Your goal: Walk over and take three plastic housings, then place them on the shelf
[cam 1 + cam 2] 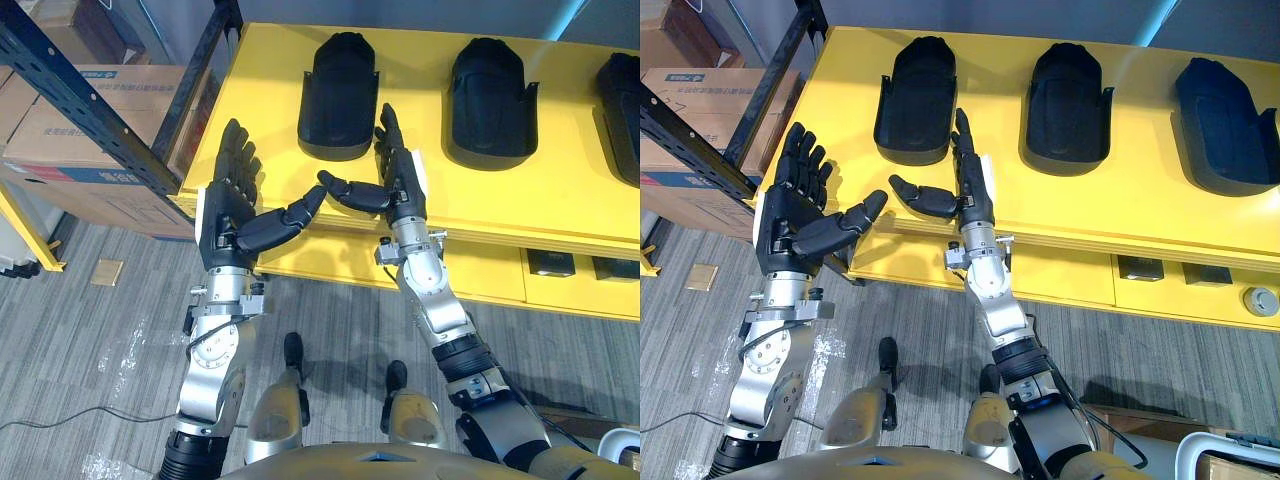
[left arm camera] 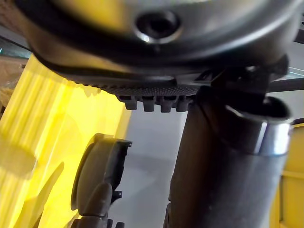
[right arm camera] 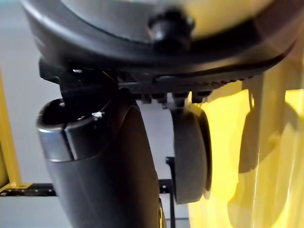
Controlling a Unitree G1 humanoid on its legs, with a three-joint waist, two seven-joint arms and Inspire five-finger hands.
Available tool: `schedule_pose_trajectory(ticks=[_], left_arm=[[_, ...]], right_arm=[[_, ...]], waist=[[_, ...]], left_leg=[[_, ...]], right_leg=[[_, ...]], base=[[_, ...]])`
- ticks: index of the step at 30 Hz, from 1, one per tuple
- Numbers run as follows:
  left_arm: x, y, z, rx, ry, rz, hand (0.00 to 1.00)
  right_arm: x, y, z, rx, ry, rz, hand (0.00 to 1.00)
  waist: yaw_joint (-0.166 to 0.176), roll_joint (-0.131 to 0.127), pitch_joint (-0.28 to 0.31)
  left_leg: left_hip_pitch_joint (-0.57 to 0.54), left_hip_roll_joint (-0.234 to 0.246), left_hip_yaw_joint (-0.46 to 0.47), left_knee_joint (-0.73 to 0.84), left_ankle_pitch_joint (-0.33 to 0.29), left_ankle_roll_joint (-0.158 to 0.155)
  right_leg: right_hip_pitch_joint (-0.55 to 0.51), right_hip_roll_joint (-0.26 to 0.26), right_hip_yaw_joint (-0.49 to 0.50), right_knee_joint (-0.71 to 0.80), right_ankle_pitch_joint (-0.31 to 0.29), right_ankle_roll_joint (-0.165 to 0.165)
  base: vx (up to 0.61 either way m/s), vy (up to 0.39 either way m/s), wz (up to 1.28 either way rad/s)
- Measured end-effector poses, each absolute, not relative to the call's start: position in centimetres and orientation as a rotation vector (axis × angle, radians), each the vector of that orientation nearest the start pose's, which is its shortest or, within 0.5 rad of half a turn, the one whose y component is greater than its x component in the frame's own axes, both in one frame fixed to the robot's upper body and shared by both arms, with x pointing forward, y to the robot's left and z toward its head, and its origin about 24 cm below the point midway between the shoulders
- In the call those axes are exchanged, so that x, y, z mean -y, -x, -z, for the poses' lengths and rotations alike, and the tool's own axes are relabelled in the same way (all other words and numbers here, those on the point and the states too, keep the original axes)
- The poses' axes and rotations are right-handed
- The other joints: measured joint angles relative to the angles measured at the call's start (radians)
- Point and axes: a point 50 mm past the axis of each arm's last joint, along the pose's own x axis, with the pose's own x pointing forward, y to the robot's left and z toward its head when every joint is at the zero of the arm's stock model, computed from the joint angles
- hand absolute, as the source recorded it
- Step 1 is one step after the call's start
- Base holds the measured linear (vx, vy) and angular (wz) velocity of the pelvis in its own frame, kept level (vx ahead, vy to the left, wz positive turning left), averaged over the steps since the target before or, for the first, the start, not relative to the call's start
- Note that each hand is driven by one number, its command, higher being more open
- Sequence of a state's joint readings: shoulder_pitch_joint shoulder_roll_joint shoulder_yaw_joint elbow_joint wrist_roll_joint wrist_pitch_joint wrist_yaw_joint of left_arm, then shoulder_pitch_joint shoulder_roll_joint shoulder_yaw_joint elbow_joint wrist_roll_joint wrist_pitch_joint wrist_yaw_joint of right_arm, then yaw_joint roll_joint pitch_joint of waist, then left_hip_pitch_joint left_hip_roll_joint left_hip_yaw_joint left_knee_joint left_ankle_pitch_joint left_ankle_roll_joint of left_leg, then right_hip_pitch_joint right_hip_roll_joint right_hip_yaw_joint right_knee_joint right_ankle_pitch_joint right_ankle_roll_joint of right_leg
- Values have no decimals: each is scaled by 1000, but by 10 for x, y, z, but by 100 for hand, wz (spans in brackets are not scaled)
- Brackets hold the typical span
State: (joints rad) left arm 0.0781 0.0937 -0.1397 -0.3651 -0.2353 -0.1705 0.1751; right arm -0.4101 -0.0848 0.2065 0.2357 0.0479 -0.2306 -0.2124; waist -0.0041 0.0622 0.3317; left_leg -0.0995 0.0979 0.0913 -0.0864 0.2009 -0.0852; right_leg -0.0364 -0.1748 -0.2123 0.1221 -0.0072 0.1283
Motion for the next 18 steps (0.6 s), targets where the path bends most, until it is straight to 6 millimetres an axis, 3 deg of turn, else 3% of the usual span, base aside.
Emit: schedule_pose_trajectory(ticks=[5,7,10,12,14,16,18], left_arm=[[-146,-224,-120,434,224,-82,100],[-148,-221,-122,466,227,-103,100],[-154,-214,-126,542,212,-135,100],[-155,-208,-130,583,215,-128,100],[-154,-204,-136,626,213,-98,100],[-150,-200,-144,689,199,-24,100],[-148,-200,-145,700,185,21,100]], right_arm=[[108,-311,-126,463,82,53,100],[119,-294,-141,563,51,109,100],[141,-246,-167,762,-15,180,100],[155,-225,-172,814,-30,217,100],[169,-212,-170,817,-48,243,100],[190,-200,-155,740,13,315,100],[198,-195,-146,675,41,350,100]], waist=[[-1,0,0],[1,0,-1],[-7,-8,-8],[-24,-18,-39],[-39,-29,-69],[-69,-51,-101],[-83,-55,-118]], left_leg=[[4,2,6,0,-2,-1],[8,2,9,0,-4,-2],[62,2,49,-1,-24,3],[77,3,70,-3,-38,-1],[86,6,89,-3,-42,-1],[131,14,136,-3,-64,-9],[141,18,154,-3,-72,-11]], right_leg=[[4,2,3,-6,1,1],[12,2,4,-17,5,5],[54,2,38,-42,9,11],[62,3,57,-56,10,13],[63,5,72,-63,11,14],[84,11,116,-75,12,14],[83,16,134,-78,12,13]], base=[[0,0,-1],[11,-4,-3],[64,-12,-31],[54,-10,-33],[77,-14,-33],[61,-15,-57],[23,-13,-43]])
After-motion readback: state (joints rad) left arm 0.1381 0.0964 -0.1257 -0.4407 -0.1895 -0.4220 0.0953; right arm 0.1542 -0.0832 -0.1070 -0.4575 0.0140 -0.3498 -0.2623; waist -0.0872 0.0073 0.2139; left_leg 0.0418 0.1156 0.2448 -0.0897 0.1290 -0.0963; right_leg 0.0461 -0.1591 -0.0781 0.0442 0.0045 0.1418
